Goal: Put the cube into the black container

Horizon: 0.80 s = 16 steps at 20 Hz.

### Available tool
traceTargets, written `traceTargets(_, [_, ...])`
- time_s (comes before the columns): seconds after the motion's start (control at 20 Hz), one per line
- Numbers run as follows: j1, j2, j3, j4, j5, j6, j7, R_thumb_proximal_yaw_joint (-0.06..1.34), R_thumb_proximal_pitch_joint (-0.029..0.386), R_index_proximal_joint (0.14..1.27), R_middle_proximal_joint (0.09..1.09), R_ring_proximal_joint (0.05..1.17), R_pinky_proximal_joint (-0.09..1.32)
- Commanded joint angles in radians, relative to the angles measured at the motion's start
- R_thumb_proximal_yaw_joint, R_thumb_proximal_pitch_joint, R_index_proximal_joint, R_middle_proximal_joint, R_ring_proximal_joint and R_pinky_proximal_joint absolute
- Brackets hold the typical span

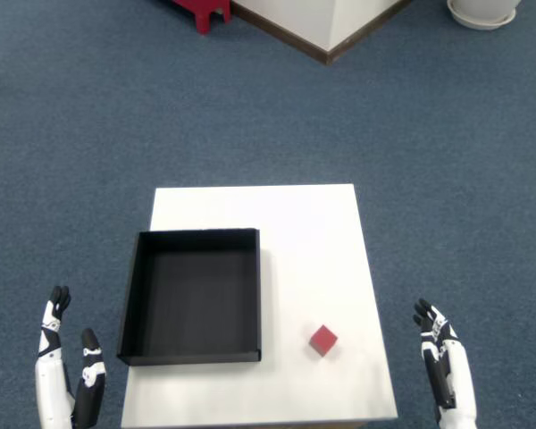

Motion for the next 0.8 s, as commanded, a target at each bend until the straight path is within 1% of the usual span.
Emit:
traceTargets(0.05, [-0.020, -0.019, -0.009, -0.002, -0.006, -0.032, -0.011, -0.02, 0.265, 0.24, 0.23, 0.28, 0.10])
traceTargets(0.65, [-0.015, -0.019, -0.003, 0.003, -0.023, -0.046, -0.033, -0.02, 0.278, 0.24, 0.23, 0.28, 0.09])
traceTargets(0.75, [-0.017, -0.018, 0.003, 0.008, -0.031, -0.044, -0.038, -0.02, 0.289, 0.23, 0.23, 0.28, 0.09])
traceTargets(0.8, [-0.017, -0.013, 0.011, 0.014, -0.040, -0.045, -0.047, -0.01, 0.303, 0.23, 0.22, 0.27, 0.08])
